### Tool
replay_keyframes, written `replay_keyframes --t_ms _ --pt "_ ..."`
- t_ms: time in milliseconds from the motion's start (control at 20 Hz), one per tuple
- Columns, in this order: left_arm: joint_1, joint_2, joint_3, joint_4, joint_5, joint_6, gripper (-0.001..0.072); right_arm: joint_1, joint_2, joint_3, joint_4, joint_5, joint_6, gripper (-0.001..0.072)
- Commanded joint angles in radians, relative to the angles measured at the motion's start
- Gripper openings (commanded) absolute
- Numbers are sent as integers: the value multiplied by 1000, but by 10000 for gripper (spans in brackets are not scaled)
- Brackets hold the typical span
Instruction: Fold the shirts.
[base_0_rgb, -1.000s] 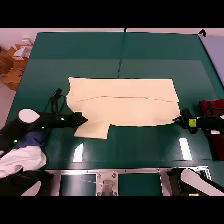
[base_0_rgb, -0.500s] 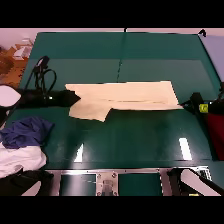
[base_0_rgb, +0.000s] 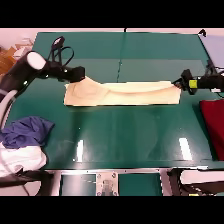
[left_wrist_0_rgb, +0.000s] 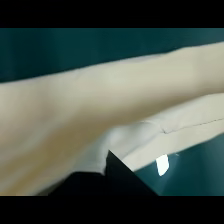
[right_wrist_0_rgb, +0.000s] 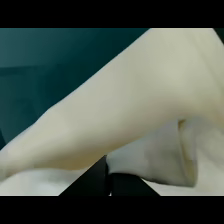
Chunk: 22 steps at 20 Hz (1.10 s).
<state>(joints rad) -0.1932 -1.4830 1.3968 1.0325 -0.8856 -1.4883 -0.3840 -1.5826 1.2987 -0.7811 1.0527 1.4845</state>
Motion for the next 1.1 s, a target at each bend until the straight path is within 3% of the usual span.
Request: replay_keyframes --t_ms 0,50,100,150,200,350,500,600,650,950,1050 --pt "17 -222 192 16 76 31 27 33 -225 163 52 -61 3 44" --pt "17 -269 227 16 136 42 28 34 -280 203 83 -93 2 134" --pt "17 -309 256 13 202 46 221 34 -330 247 123 -110 -16 241" --pt "17 -335 280 6 237 45 567 31 -364 287 142 -105 -30 348" --pt "17 -341 294 11 239 50 720 24 -382 323 142 -81 -30 423" --pt "37 -328 360 109 167 47 720 -42 -383 413 131 39 -105 430" --pt "84 -328 438 113 -37 -42 708 -127 -385 449 39 188 -109 430" --pt "101 -328 445 118 -159 -43 129 -164 -402 449 -41 269 -126 431" --pt "104 -328 445 121 -203 -29 35 -176 -417 449 -62 297 -144 433" --pt "98 -329 445 59 -310 -29 35 -143 -537 450 -60 412 -215 430" --pt "97 -329 445 16 -308 -29 34 -101 -566 450 -57 411 -223 379"
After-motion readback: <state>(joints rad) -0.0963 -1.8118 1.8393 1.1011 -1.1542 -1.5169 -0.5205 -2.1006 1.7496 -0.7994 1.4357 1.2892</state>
